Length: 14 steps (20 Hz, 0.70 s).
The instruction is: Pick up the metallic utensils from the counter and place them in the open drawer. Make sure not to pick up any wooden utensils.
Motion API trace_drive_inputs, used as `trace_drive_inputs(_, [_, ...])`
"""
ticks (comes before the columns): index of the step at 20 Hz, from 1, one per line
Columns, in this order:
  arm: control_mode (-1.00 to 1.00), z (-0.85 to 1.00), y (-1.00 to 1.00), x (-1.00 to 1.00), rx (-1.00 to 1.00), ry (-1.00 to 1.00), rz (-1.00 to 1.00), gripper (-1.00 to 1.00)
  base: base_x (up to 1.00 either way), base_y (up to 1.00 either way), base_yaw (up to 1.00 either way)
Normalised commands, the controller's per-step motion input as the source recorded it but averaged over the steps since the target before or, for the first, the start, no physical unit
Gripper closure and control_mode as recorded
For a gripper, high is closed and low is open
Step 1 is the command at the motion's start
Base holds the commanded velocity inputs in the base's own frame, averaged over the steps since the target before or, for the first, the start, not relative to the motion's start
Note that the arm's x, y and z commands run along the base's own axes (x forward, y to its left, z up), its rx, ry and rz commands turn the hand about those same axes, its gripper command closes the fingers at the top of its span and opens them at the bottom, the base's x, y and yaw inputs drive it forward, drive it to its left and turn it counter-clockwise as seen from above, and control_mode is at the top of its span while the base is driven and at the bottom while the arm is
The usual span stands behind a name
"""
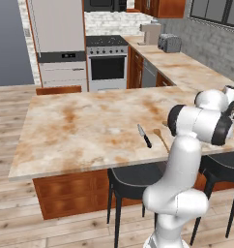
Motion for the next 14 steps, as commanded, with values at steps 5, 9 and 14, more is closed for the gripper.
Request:
trace_drive_inputs(5, [-1.00, 1.00, 0.72, -0.81, -0.01, -0.06, 0.00, 1.00, 0.00, 0.00, 0.00])
trace_drive_inputs(9, [-1.00, 1.00, 1.00, -0.64, -0.08, 0.00, 0.01, 1.00, 0.00, 0.00, 0.00])
trace_drive_inputs(14, [-1.00, 1.00, 1.00, -0.52, -0.07, 0.00, 0.02, 1.00, 0.00, 0.00, 0.00])
